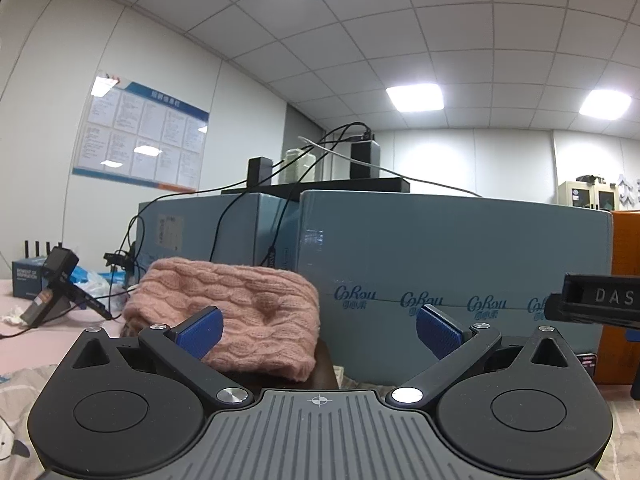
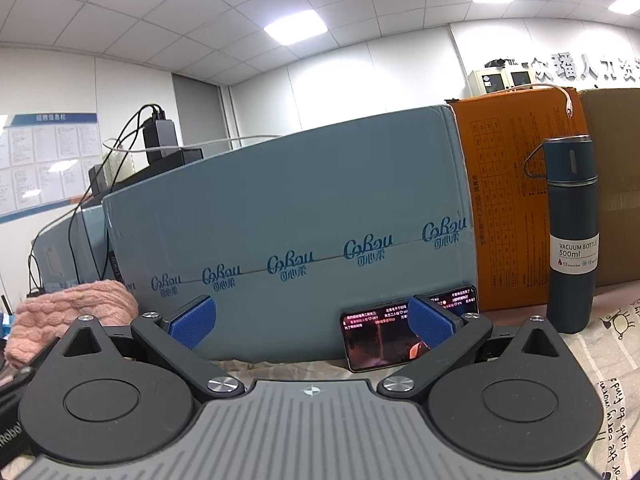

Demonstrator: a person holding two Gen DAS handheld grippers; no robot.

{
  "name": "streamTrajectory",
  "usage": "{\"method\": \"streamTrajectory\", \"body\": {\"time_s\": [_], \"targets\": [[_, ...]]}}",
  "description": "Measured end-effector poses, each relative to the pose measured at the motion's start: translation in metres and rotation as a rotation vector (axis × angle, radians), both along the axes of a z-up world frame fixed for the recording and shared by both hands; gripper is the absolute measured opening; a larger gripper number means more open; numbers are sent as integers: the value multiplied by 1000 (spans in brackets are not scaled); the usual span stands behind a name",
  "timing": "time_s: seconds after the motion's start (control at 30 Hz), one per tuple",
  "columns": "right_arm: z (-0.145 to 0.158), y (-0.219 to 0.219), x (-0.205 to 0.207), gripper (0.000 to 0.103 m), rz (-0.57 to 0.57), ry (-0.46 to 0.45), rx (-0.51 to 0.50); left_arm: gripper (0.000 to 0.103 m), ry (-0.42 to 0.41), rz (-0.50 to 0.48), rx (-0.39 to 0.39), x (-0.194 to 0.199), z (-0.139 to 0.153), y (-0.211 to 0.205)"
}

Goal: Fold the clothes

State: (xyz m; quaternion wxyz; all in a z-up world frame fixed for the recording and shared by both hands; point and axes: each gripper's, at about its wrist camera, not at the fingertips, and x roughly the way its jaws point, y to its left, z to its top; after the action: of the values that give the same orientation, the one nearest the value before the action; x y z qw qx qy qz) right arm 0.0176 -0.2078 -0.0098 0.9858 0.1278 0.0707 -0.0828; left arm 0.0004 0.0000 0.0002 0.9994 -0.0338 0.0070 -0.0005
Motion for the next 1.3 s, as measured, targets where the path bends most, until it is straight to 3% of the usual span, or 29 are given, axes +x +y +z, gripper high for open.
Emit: {"method": "streamTrajectory", "body": {"time_s": [0.1, 0.17, 0.23, 0.53, 1.3], "targets": [[-1, 1, 0, 103, 4, 16, -13, 103, -11, 0, 2, 5, 1, -1], [-3, 5, 4, 103, 2, 38, -26, 103, -34, 14, -53, 4, 0, 11], [-5, 6, 8, 103, 5, 46, -33, 103, -31, 21, -34, 6, -1, 8], [-7, 12, 5, 103, 21, 40, -57, 103, -70, 25, -119, -6, 0, 16], [-17, 37, 4, 103, 33, 19, -169, 103, -75, 40, -141, -8, -3, 21]]}}
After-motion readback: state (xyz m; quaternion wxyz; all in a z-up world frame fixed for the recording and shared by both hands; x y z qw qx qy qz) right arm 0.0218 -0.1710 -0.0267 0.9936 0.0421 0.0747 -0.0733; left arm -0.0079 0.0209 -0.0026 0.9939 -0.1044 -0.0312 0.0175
